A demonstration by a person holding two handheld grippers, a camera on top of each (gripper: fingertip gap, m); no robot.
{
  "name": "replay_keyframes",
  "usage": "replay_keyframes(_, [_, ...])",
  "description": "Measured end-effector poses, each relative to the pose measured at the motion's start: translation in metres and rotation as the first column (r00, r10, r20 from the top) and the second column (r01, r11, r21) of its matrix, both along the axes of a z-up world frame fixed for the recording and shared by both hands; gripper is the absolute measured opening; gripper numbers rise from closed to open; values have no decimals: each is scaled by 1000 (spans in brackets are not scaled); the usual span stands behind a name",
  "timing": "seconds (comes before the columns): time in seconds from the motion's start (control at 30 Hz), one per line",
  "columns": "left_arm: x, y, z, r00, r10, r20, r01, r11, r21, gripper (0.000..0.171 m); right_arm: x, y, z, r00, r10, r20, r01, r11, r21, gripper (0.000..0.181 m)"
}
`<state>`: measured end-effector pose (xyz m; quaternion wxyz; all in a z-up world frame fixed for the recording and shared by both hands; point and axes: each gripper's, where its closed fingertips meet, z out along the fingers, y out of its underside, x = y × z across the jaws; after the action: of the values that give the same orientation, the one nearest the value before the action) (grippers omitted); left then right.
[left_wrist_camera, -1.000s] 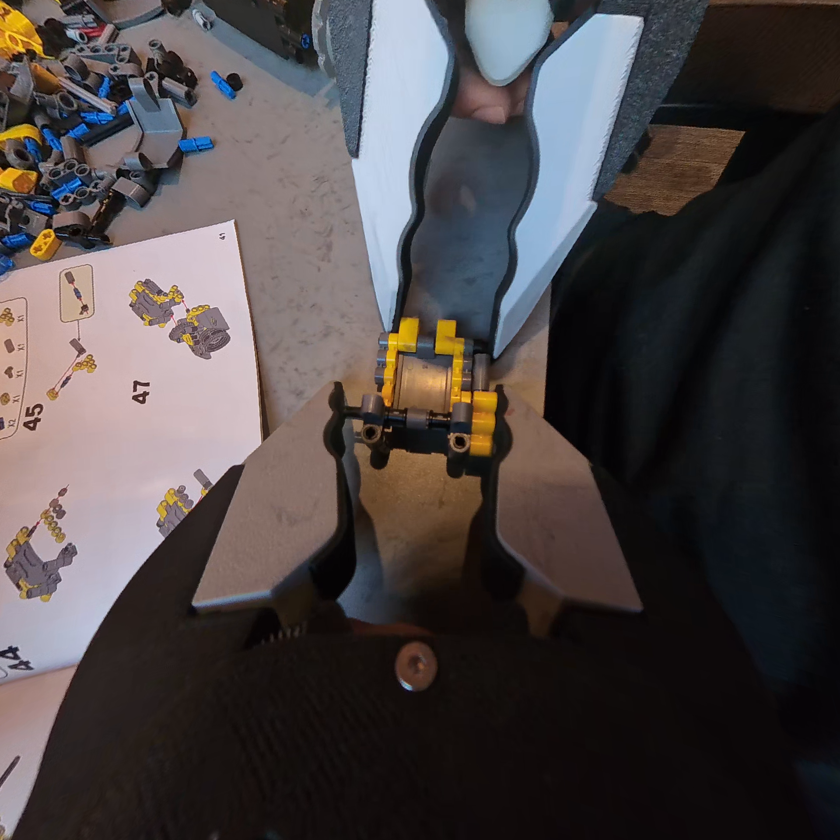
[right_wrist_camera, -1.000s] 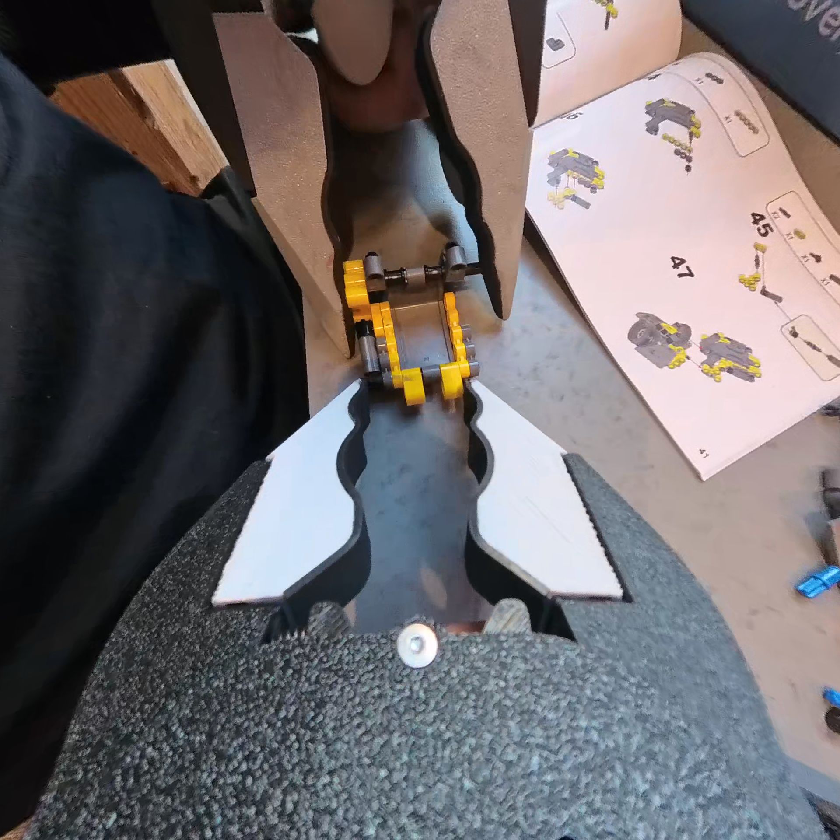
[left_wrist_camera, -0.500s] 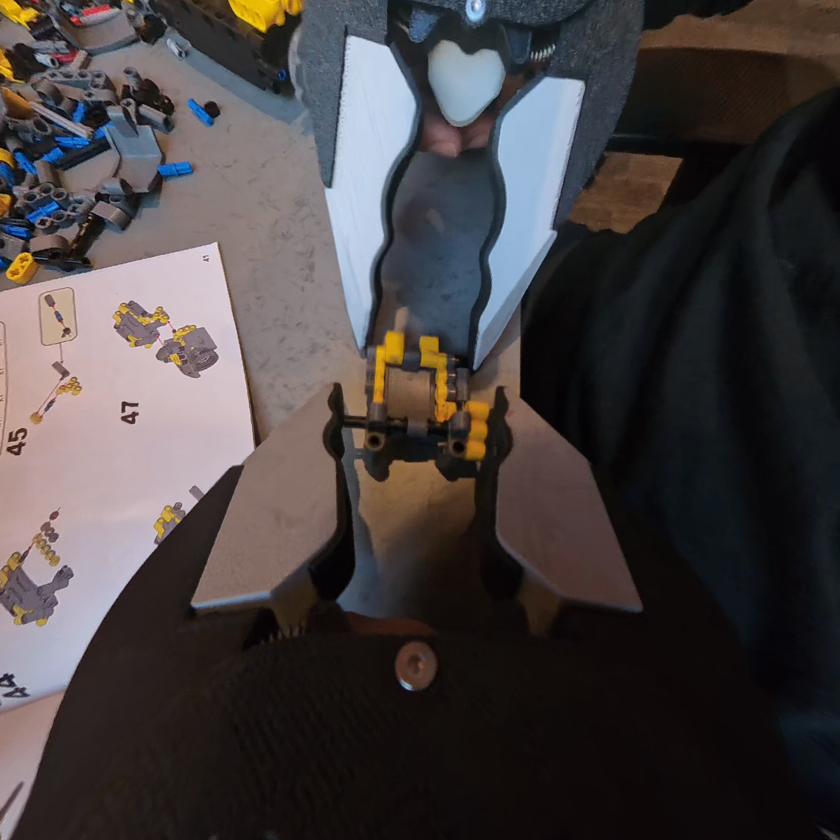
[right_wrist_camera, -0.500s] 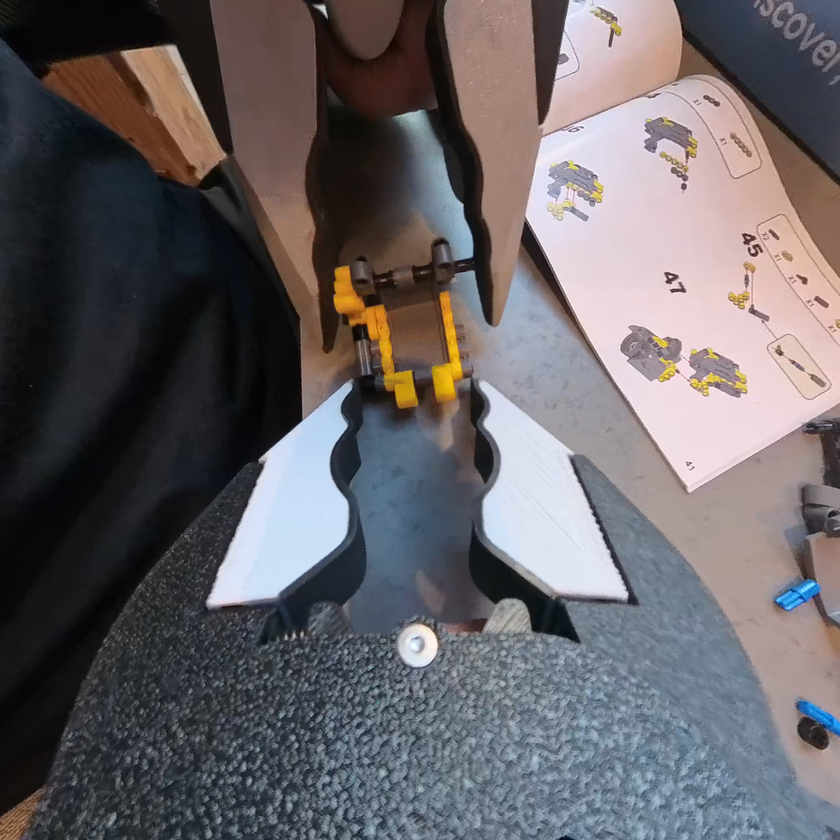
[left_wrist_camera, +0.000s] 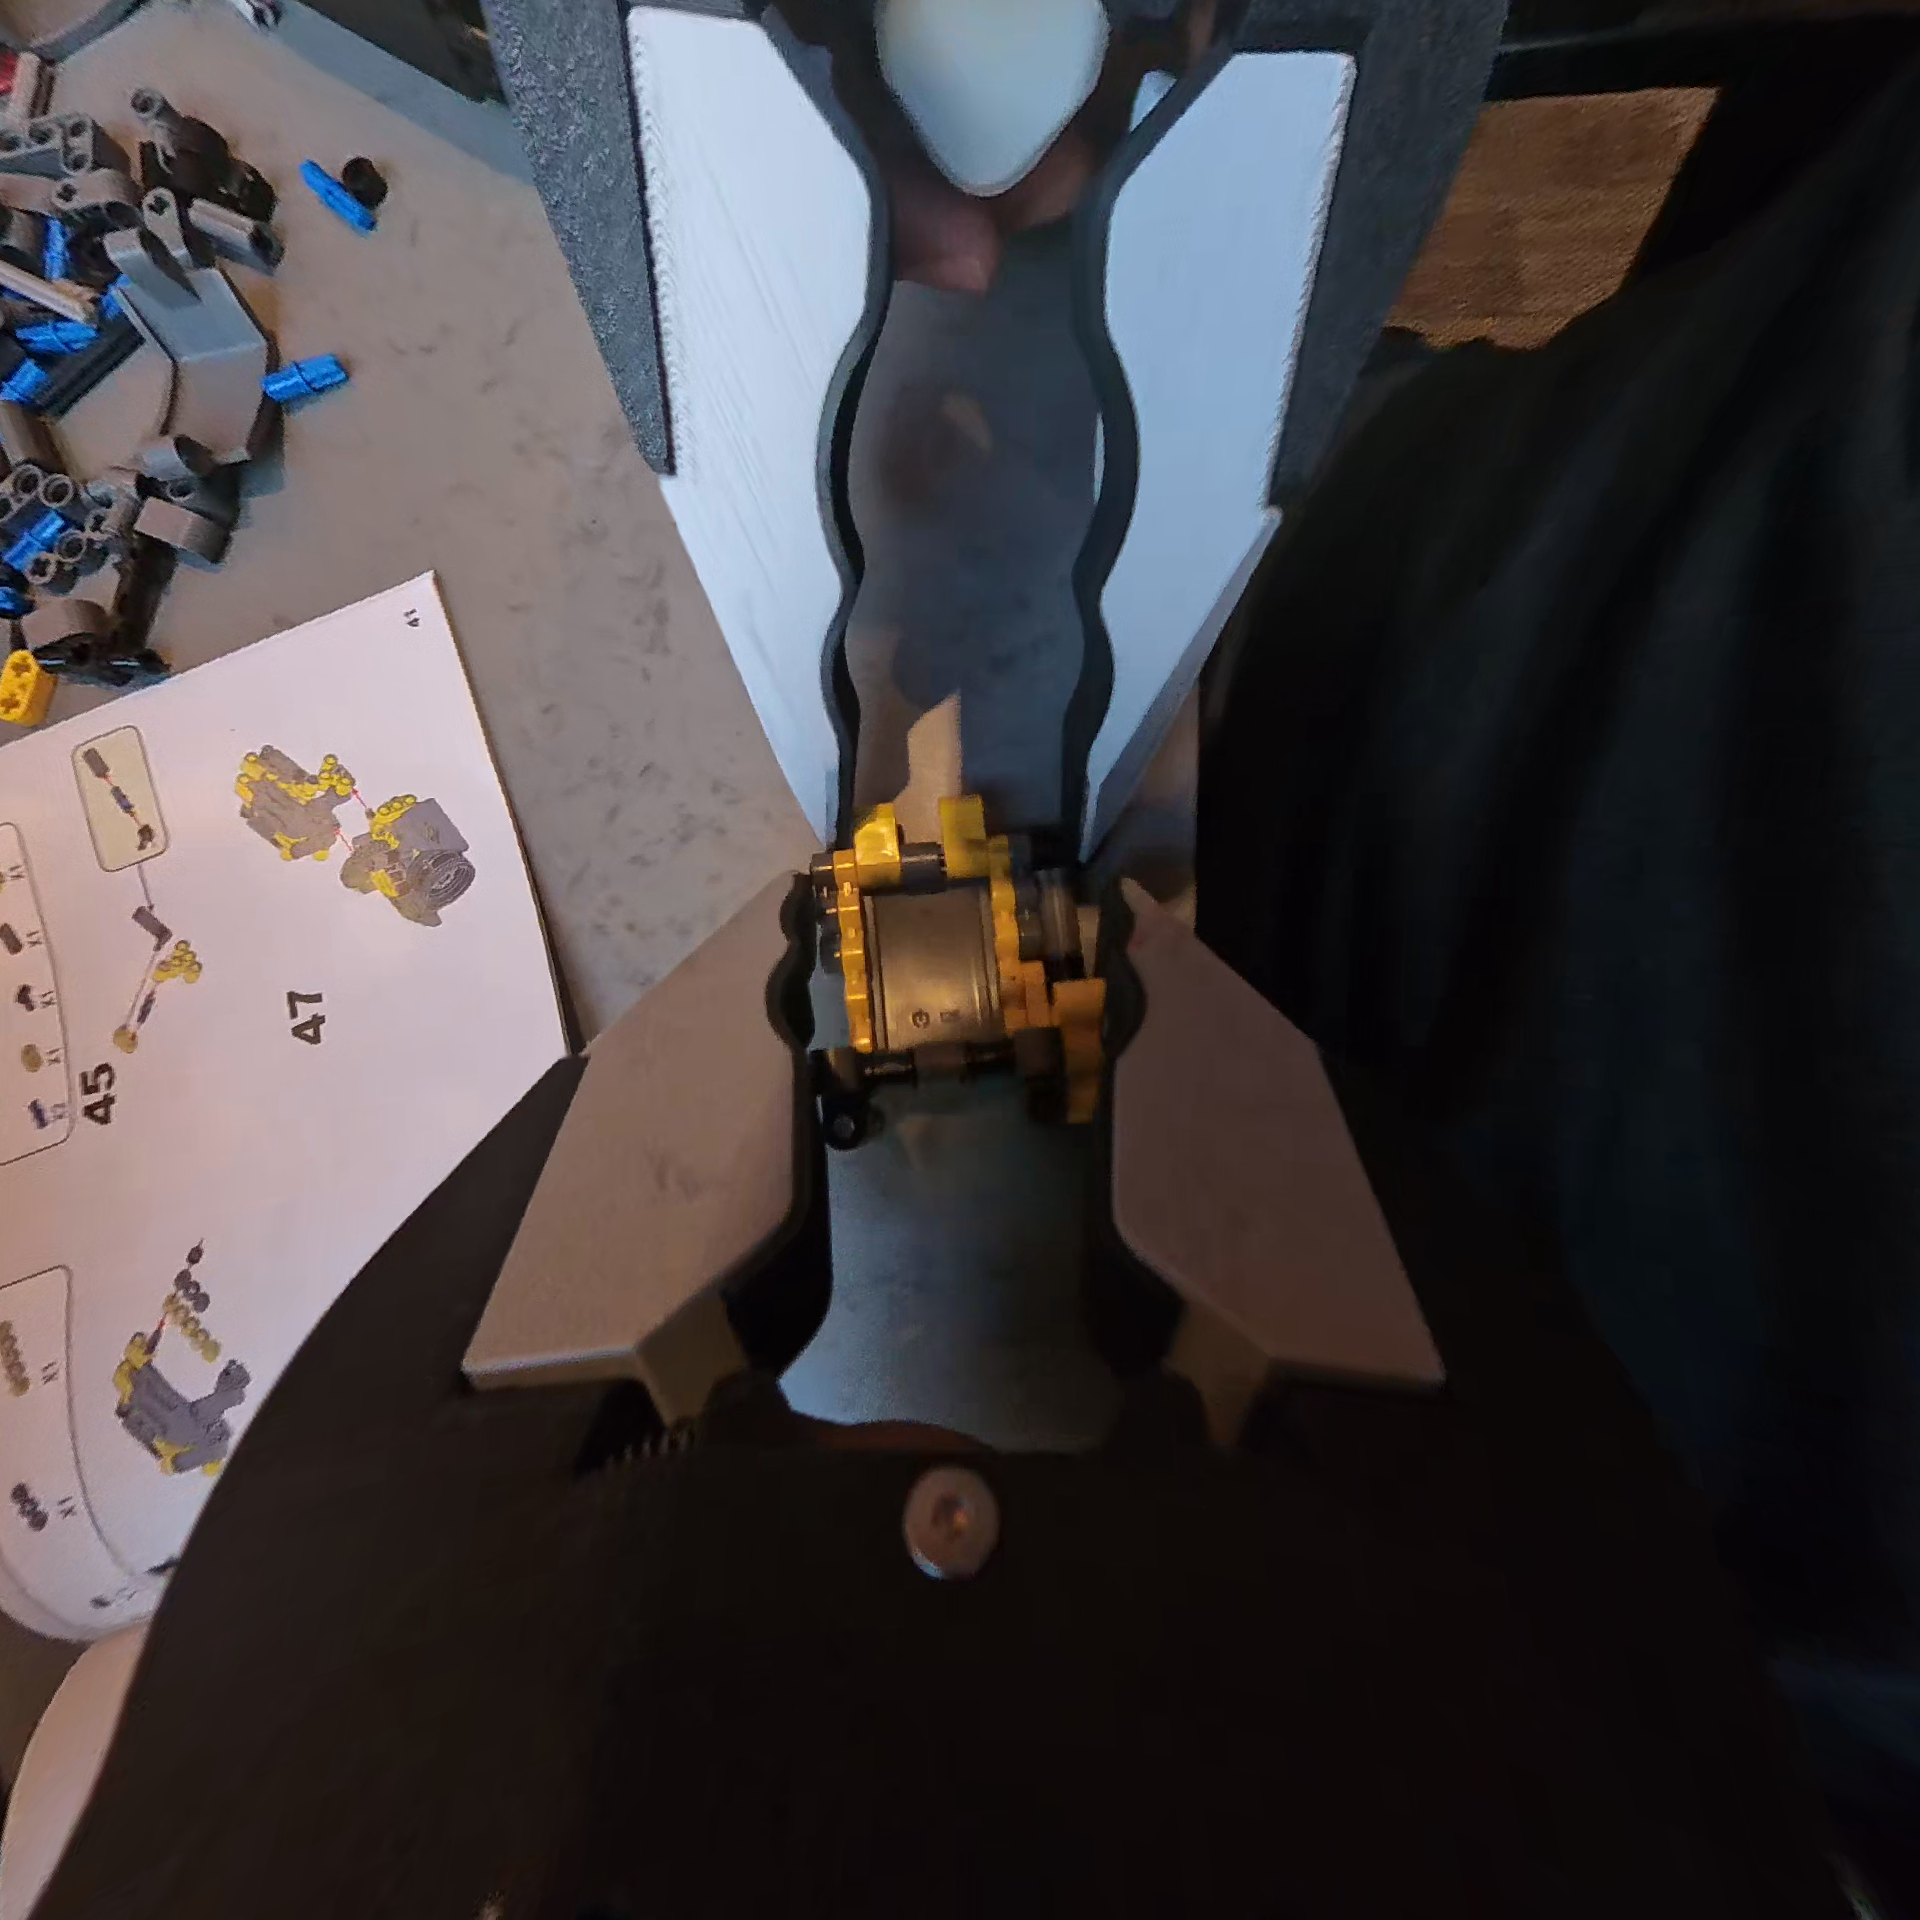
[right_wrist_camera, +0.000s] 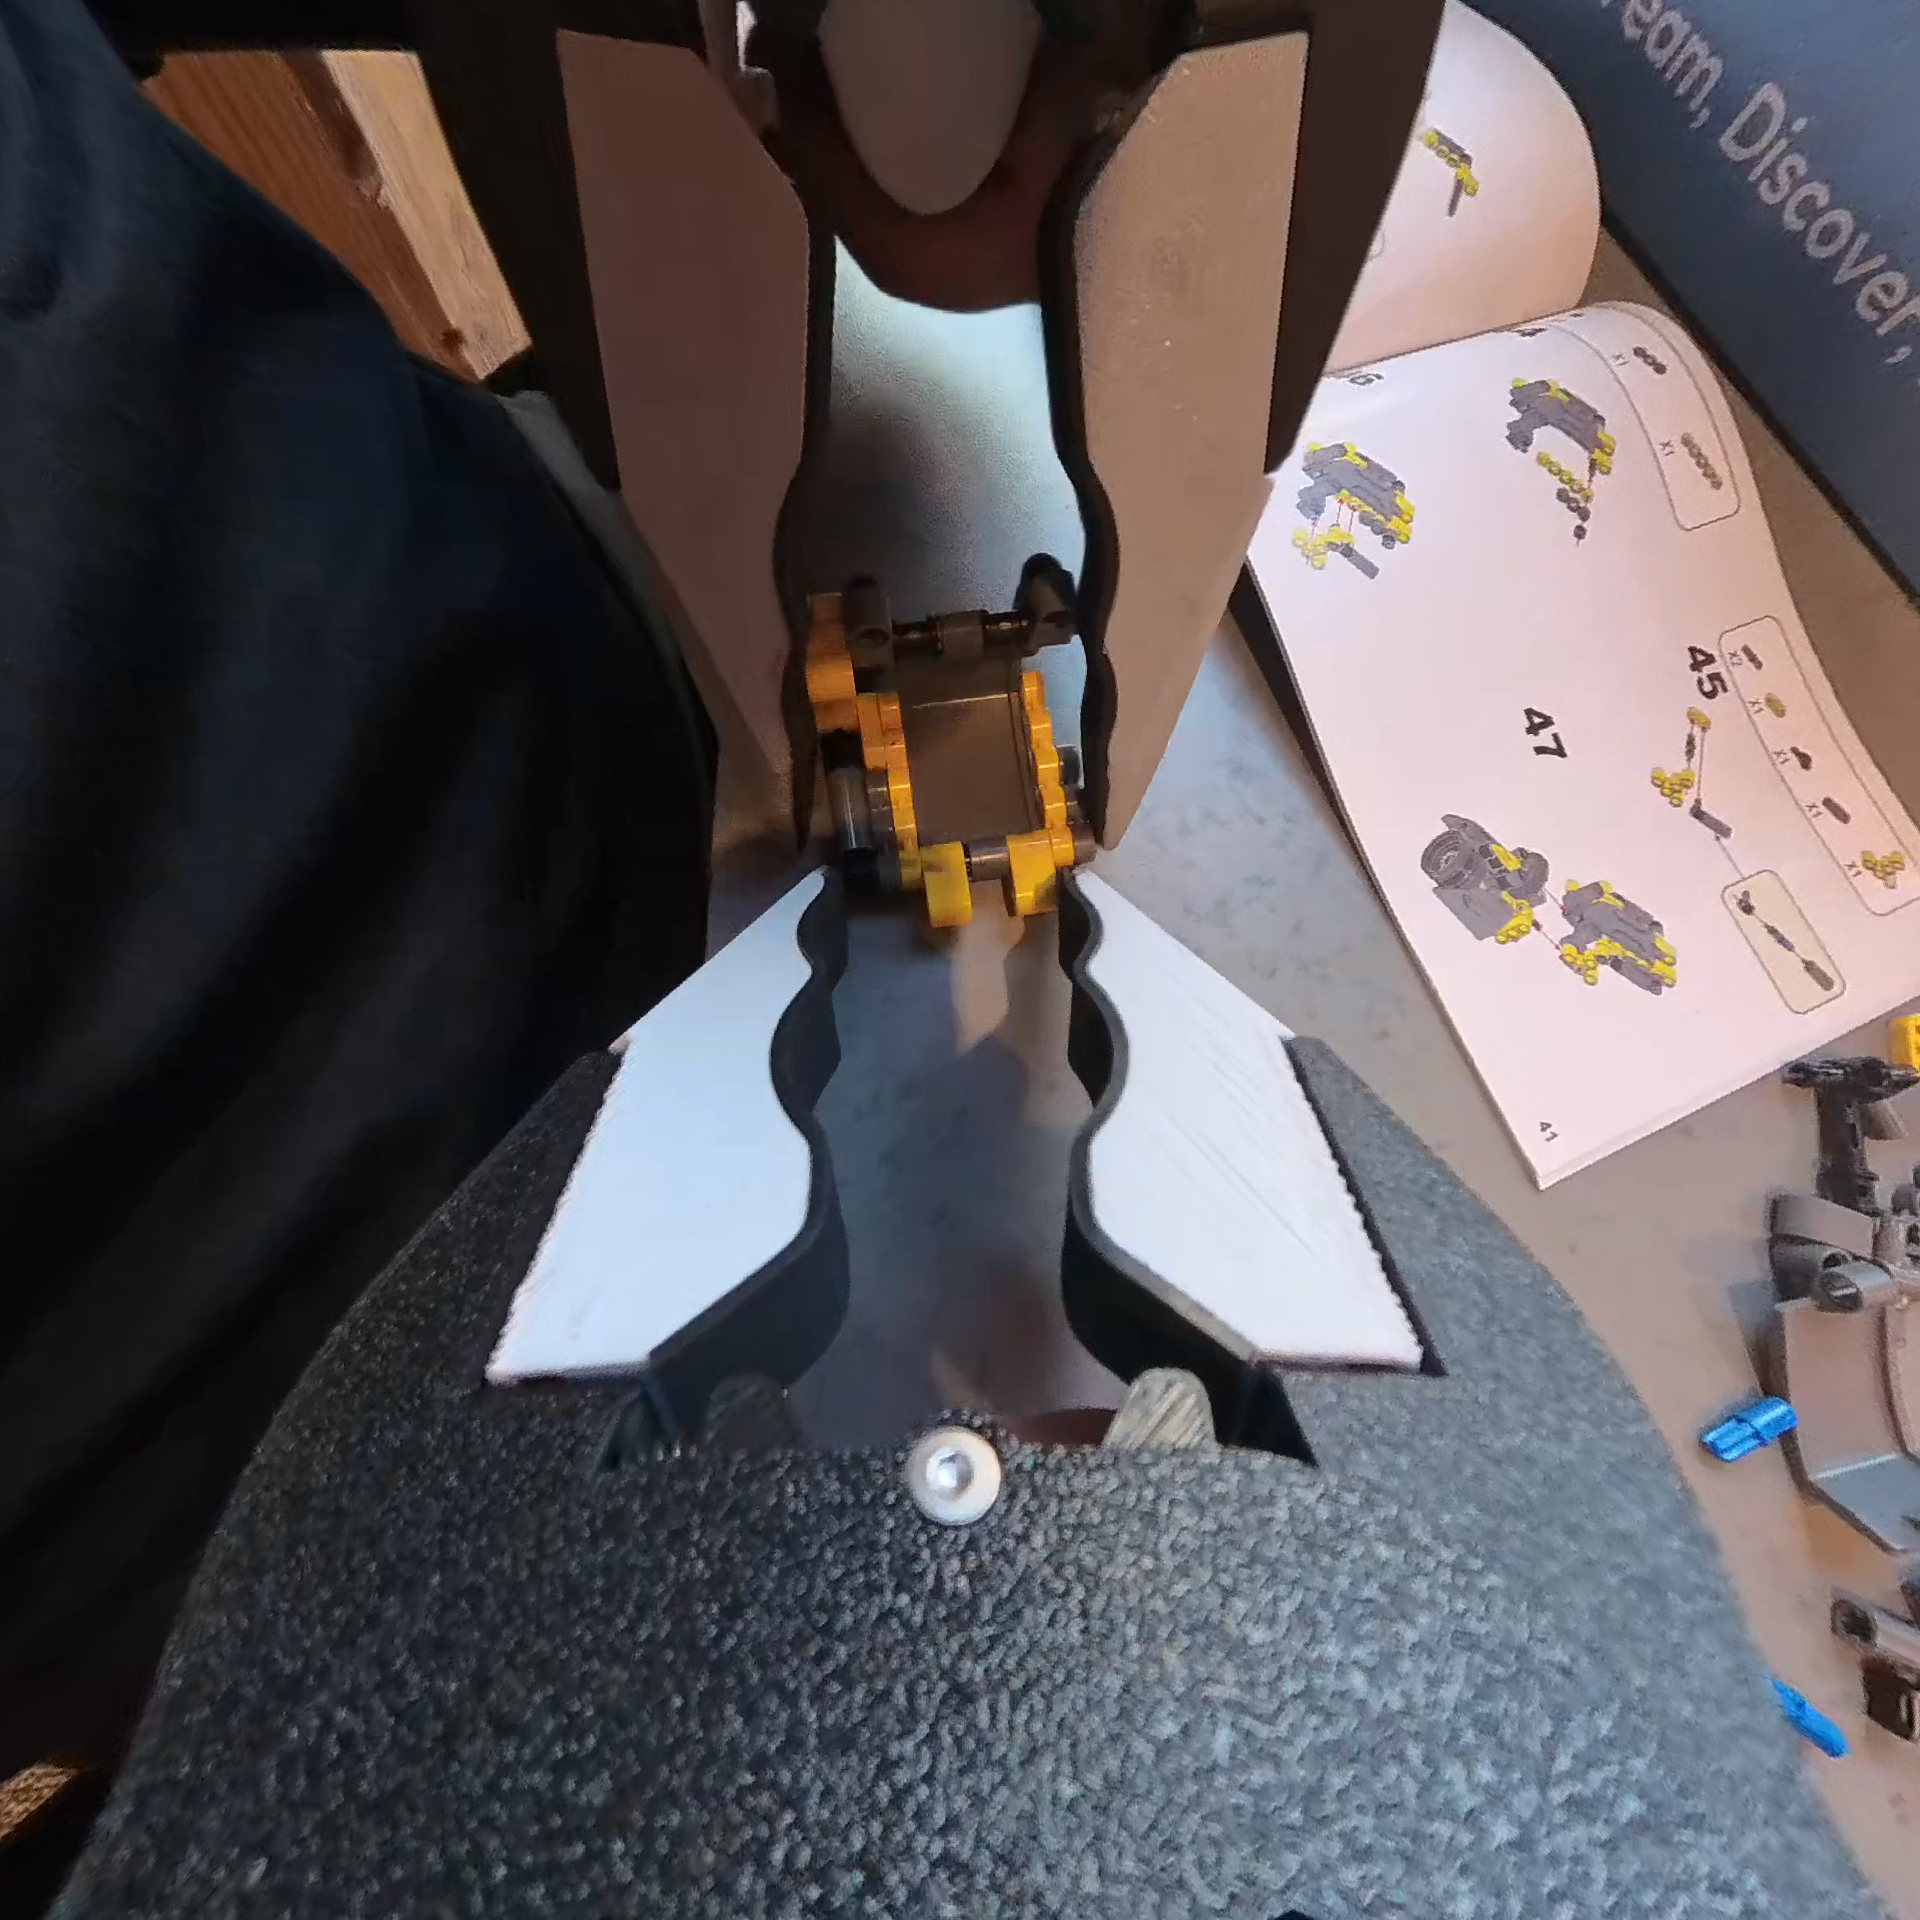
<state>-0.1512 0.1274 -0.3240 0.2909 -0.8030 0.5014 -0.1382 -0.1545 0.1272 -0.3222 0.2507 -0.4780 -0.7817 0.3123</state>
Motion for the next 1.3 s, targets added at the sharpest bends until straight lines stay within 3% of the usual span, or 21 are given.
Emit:
replay_keyframes(0.13, [-5,3,2,997,43,-62,-40,998,44,54,0,0,0,1000,4,3,-4,1000,-7,39])
replay_keyframes(0.43, [-4,2,0,992,119,-30,-119,993,4,46,-1,1,-1,1000,-12,8,12,1000,-16,39])
replay_keyframes(1.3, [2,-1,1,995,93,31,-94,995,27,49,0,2,-1,1000,0,6,0,1000,-18,43])
